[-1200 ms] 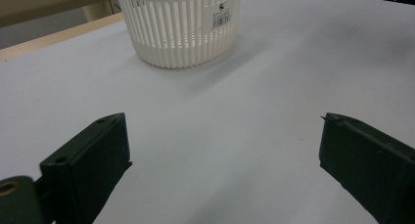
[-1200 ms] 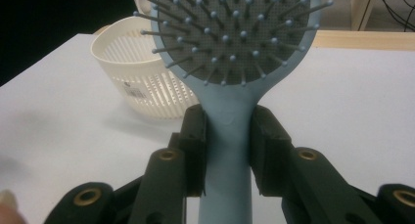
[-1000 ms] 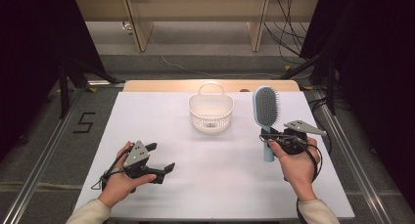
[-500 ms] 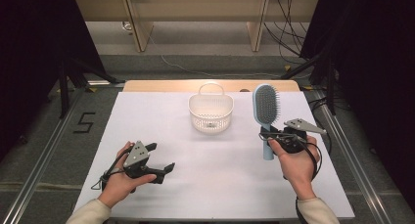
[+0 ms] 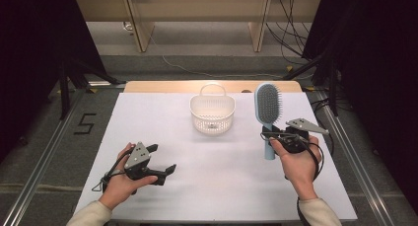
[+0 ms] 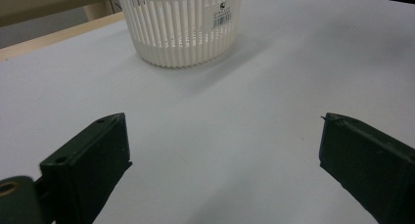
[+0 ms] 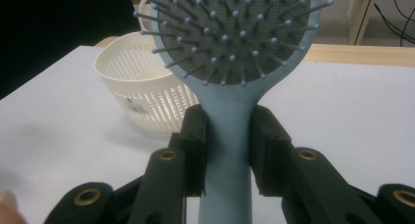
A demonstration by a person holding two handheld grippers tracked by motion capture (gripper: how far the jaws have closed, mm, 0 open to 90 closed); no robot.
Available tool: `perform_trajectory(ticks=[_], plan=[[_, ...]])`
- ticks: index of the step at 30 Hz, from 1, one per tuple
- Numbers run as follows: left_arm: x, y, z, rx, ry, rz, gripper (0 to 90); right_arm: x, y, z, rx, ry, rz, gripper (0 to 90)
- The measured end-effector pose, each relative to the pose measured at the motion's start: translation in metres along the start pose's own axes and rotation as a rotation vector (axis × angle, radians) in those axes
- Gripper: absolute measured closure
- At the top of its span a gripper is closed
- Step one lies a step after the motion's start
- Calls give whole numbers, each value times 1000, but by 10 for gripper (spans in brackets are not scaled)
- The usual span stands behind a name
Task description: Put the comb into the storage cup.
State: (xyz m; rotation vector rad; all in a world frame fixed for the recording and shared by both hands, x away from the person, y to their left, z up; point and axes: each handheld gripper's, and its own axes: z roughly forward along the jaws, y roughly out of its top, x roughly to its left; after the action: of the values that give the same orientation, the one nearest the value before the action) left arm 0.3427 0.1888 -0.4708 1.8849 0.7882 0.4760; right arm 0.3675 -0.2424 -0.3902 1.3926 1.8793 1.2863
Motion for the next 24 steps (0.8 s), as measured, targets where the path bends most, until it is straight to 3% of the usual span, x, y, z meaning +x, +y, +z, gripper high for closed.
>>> perform_trajectory(ticks=[24], plan=[[0,0,0,1,-1,-3,42,2,6,3,-18,5,-2,707]])
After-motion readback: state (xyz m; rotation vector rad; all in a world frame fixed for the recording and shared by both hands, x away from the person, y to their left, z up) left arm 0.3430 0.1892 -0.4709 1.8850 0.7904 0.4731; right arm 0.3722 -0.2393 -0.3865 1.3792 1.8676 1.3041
